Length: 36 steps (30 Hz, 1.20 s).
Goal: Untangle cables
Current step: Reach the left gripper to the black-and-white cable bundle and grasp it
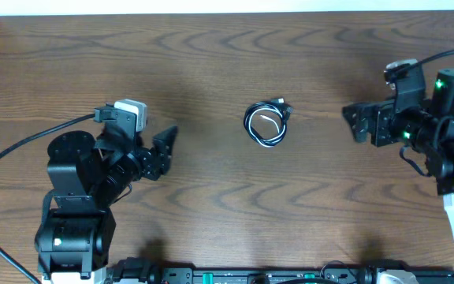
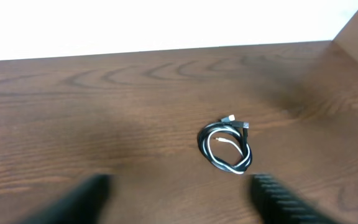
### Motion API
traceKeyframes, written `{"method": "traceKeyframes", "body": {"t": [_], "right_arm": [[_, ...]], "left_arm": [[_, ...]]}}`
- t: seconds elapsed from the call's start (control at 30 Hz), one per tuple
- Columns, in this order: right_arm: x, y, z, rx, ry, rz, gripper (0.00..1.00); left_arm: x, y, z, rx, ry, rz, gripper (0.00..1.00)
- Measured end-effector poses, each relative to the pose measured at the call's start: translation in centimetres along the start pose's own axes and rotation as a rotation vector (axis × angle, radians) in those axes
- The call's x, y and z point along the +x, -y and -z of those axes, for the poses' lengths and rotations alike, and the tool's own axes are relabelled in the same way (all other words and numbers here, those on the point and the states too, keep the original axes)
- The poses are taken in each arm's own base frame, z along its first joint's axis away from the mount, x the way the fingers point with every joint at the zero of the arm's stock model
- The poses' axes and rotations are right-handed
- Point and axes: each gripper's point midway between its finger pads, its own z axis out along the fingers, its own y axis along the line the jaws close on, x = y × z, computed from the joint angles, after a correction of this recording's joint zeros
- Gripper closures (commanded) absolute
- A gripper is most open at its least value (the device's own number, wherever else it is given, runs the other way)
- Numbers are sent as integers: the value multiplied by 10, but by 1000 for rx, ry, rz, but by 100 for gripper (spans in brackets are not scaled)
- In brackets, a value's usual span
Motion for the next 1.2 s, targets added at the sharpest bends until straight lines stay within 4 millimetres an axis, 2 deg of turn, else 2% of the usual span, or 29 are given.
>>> {"method": "traceKeyframes", "body": {"t": [0.03,0.07,0.1,0.2,0.33,0.53,0.57,0.7,0.8,0.87,0.93,1.2], "right_arm": [[1,2,-3,4,-8,1,91],[2,5,-7,15,-21,1,43],[3,7,-9,22,-29,1,22],[5,13,-15,43,-45,0,3],[0,17,-18,58,-34,9,1],[-2,11,-18,21,-26,8,1],[-1,10,-18,14,-27,8,1],[0,8,-18,4,-32,18,1],[2,11,-18,20,-39,23,1],[3,21,-18,84,-44,-12,1],[5,34,-16,157,-50,-60,1],[9,67,-8,363,-30,-254,1]], "left_arm": [[0,0,0,0,1,4,2],[-2,0,-1,0,6,3,2],[-3,0,-1,1,10,0,2],[-12,-1,-4,1,43,-14,2],[-20,-8,-20,4,52,19,2],[-11,-19,-68,61,-19,132,0],[-15,-13,-85,137,-12,137,0],[-18,12,-116,300,-5,111,1],[-5,33,-138,383,-51,102,11],[13,49,-155,419,-108,101,11],[26,56,-168,408,-147,99,11],[69,92,-211,328,-225,15,12]]}}
